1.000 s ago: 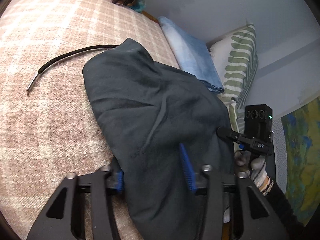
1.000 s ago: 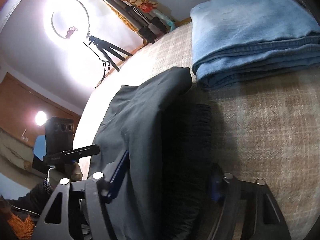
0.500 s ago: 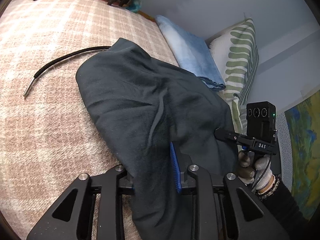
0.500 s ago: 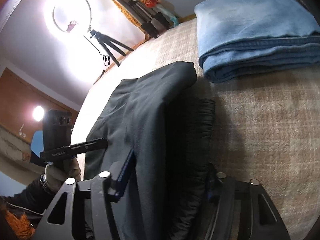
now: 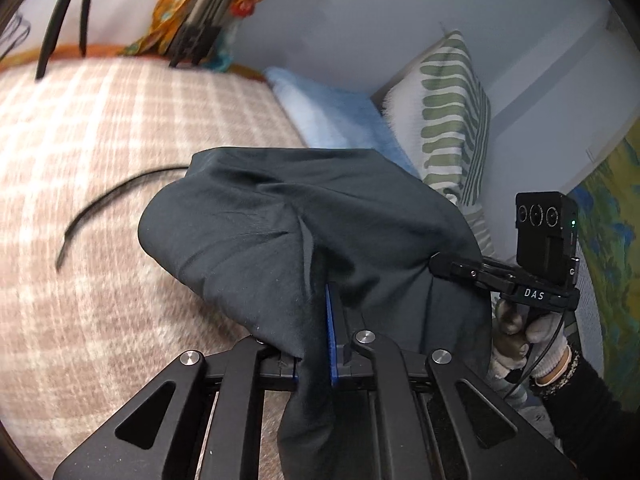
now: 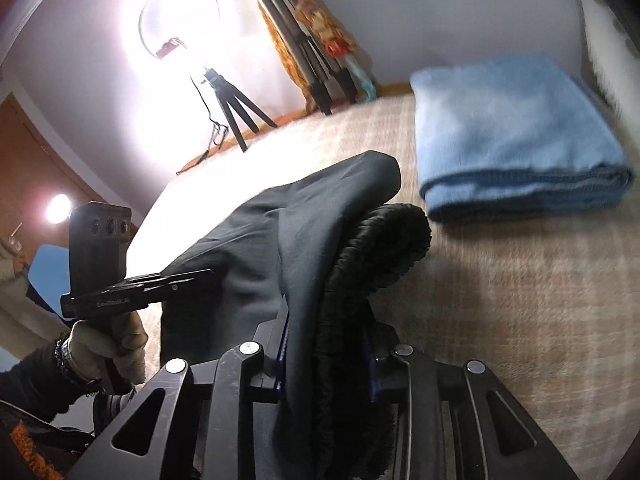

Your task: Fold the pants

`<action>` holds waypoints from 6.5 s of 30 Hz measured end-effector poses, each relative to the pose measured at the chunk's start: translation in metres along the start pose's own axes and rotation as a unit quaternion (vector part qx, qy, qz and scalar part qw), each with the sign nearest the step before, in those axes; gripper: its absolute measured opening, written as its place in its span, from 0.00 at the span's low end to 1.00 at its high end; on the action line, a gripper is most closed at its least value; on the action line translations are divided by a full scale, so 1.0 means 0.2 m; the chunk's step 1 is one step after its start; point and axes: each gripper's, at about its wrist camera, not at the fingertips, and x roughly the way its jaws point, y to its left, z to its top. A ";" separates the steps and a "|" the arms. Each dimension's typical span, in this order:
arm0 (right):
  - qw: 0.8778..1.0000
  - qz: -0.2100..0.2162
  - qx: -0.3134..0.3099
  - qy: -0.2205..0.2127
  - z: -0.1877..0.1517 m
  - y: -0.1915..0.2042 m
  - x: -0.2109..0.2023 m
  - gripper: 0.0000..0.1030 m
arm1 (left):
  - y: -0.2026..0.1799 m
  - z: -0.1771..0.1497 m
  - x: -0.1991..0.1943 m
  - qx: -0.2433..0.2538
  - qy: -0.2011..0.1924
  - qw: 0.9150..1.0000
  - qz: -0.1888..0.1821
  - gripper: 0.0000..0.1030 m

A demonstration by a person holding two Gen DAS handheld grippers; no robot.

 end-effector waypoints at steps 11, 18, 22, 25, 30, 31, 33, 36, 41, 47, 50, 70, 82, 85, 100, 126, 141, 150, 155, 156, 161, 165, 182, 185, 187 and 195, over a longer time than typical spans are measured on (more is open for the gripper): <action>0.997 -0.048 -0.031 -0.057 0.17 0.00 -0.24 0.25 | -0.22 0.27 0.04 0.057 -0.026 0.998 -0.009 0.07; 0.991 -0.088 -0.039 -0.092 0.34 -0.08 -0.37 0.25 | -0.36 0.51 0.13 0.098 -0.049 0.994 -0.007 0.07; 0.988 -0.111 -0.037 -0.104 0.45 -0.17 -0.42 0.25 | -0.42 0.62 0.22 0.113 -0.053 0.992 -0.004 0.07; 0.985 -0.126 -0.039 -0.112 0.52 -0.24 -0.45 0.25 | -0.47 0.70 0.29 0.129 -0.053 0.990 0.002 0.07; 0.980 -0.153 -0.045 -0.116 0.66 -0.36 -0.45 0.24 | -0.49 0.80 0.44 0.139 -0.051 0.989 0.010 0.07; 0.979 -0.158 -0.047 -0.116 0.67 -0.37 -0.43 0.24 | -0.50 0.81 0.46 0.142 -0.051 0.988 0.011 0.07; 0.978 -0.165 -0.050 -0.115 0.70 -0.42 -0.41 0.24 | -0.50 0.84 0.52 0.147 -0.049 0.988 0.015 0.07; 0.976 -0.179 -0.050 -0.111 0.77 -0.50 -0.36 0.23 | -0.50 0.87 0.59 0.150 -0.050 0.987 0.018 0.07; 0.973 -0.200 -0.052 -0.103 0.86 -0.59 -0.27 0.19 | -0.47 0.93 0.73 0.152 -0.053 0.986 0.033 0.07; 0.965 -0.248 -0.045 -0.073 0.88 -0.76 -0.11 0.12 | -0.33 0.95 0.88 0.120 -0.026 0.989 0.083 0.11; 0.959 -0.271 -0.032 -0.072 0.88 -0.83 -0.09 0.14 | -0.29 0.95 0.90 0.114 -0.022 0.988 0.098 0.15; 0.955 -0.289 -0.012 -0.068 0.71 -0.66 -0.21 0.62 | -0.20 0.83 0.61 0.127 -0.030 0.982 0.139 0.57; 0.943 -0.314 -0.030 -0.104 0.54 -0.28 -0.41 0.84 | -0.29 0.65 0.23 0.148 -0.072 0.979 0.123 0.62; 0.942 -0.314 -0.038 -0.116 0.48 -0.16 -0.46 0.88 | -0.31 0.58 0.13 0.152 -0.086 0.978 0.117 0.71; 0.939 -0.300 -0.023 -0.164 0.15 0.24 -0.67 0.98 | -0.47 0.19 -0.26 0.192 -0.142 0.965 0.112 0.79; 0.926 -0.307 0.019 -0.220 -0.27 0.49 -0.72 1.00 | -0.52 -0.24 -0.44 0.177 -0.165 0.958 0.151 0.99; 0.926 -0.306 0.030 -0.219 -0.30 0.48 -0.73 1.00 | -0.50 -0.25 -0.45 0.168 -0.167 0.960 0.151 0.99; 0.929 -0.299 0.035 -0.216 -0.30 0.46 -0.72 1.00 | -0.52 -0.27 -0.45 0.176 -0.170 0.958 0.152 0.99; 0.929 -0.299 0.033 -0.214 -0.31 0.46 -0.72 1.00 | -0.52 -0.27 -0.45 0.174 -0.168 0.958 0.152 0.99; 0.929 -0.300 0.032 -0.213 -0.31 0.46 -0.72 1.00 | -0.52 -0.27 -0.45 0.175 -0.169 0.958 0.151 0.99; 0.930 -0.298 0.033 -0.213 -0.31 0.46 -0.72 1.00 | -0.53 -0.27 -0.46 0.178 -0.171 0.957 0.152 0.99; 0.930 -0.298 0.033 -0.212 -0.32 0.46 -0.71 1.00 | -0.52 -0.26 -0.46 0.178 -0.170 0.958 0.150 0.99; 0.934 -0.292 0.037 -0.204 -0.31 0.45 -0.68 1.00 | -0.51 -0.27 -0.46 0.176 -0.169 0.958 0.153 0.99; 0.934 -0.291 0.038 -0.202 -0.31 0.45 -0.67 1.00 | -0.51 -0.27 -0.47 0.179 -0.176 0.955 0.159 0.99; 0.935 -0.290 0.038 -0.201 -0.31 0.45 -0.67 1.00 | -0.51 -0.27 -0.47 0.181 -0.178 0.954 0.157 0.99; 0.935 -0.289 0.039 -0.200 -0.31 0.45 -0.66 1.00 | -0.52 -0.28 -0.49 0.190 -0.186 0.952 0.153 0.99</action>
